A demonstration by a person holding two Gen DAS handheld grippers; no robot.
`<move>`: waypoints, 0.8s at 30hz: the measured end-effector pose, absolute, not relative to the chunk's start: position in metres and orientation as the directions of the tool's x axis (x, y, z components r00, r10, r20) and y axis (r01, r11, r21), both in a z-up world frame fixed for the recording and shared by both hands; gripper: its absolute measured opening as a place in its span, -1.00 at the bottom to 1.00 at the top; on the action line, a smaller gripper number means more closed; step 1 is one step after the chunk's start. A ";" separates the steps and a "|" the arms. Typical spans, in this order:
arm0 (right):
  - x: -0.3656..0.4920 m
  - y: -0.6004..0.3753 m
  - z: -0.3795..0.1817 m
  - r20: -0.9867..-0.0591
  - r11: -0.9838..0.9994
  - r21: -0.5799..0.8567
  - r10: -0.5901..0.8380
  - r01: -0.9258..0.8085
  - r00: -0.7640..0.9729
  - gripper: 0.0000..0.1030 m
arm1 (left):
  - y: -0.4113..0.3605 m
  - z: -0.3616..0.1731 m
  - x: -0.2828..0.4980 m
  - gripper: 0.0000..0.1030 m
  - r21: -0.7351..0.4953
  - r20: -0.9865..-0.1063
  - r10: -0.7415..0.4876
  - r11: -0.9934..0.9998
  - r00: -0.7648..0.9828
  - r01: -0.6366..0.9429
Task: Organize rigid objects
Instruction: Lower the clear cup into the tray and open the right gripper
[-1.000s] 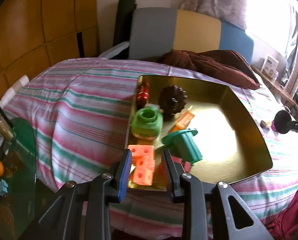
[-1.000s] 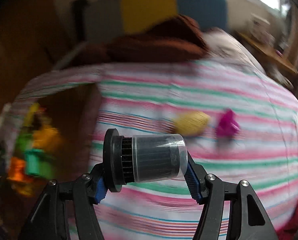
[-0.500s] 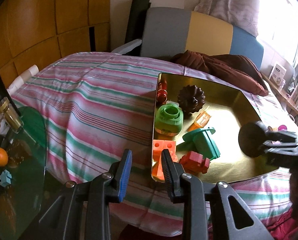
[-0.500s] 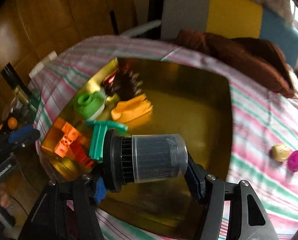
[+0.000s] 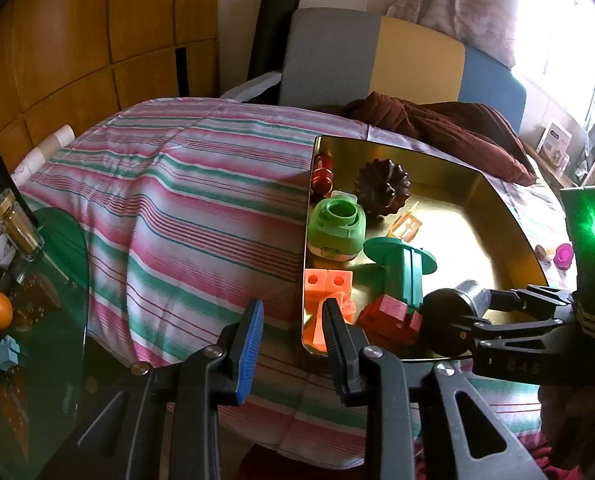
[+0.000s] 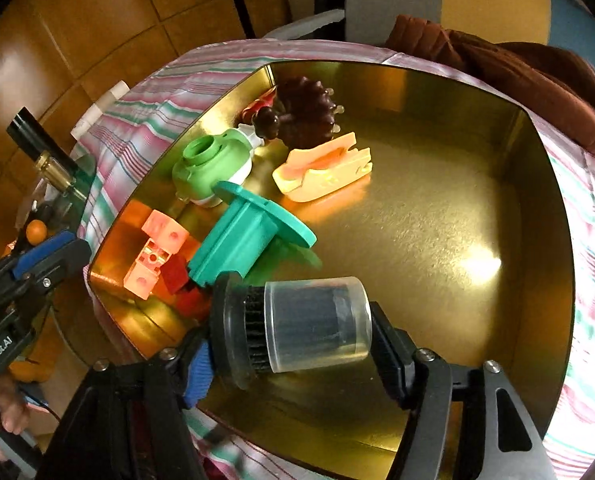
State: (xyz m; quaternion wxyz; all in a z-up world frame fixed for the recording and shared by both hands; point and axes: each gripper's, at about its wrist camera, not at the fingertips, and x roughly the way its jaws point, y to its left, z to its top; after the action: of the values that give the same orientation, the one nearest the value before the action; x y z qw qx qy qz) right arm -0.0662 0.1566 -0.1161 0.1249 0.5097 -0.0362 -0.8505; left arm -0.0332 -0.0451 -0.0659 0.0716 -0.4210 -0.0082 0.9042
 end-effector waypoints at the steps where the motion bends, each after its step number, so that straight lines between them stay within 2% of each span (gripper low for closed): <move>1: -0.065 0.157 -0.114 -0.855 -0.966 0.194 -0.253 0.173 -0.453 0.48 | -0.045 -0.066 -0.033 -0.42 -0.074 -0.760 0.136 -0.990 -0.635 -0.122; 6: -0.063 0.161 -0.106 -0.838 -0.960 0.223 -0.278 0.169 -0.470 0.67 | -0.042 -0.061 -0.030 -0.42 -0.068 -0.755 0.138 -0.989 -0.641 -0.133; 24: -0.037 0.210 -0.050 -0.755 -0.974 0.196 -0.222 0.110 -0.617 0.70 | -0.023 -0.043 -0.021 -0.42 -0.035 -0.731 0.156 -0.981 -0.664 -0.192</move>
State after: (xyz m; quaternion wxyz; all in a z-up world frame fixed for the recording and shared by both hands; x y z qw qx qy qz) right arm -0.0371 0.2103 -0.0498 0.0925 0.4276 -0.0651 -0.8969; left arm -0.0213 -0.0232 -0.0427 0.0956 -0.3984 0.0228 0.9119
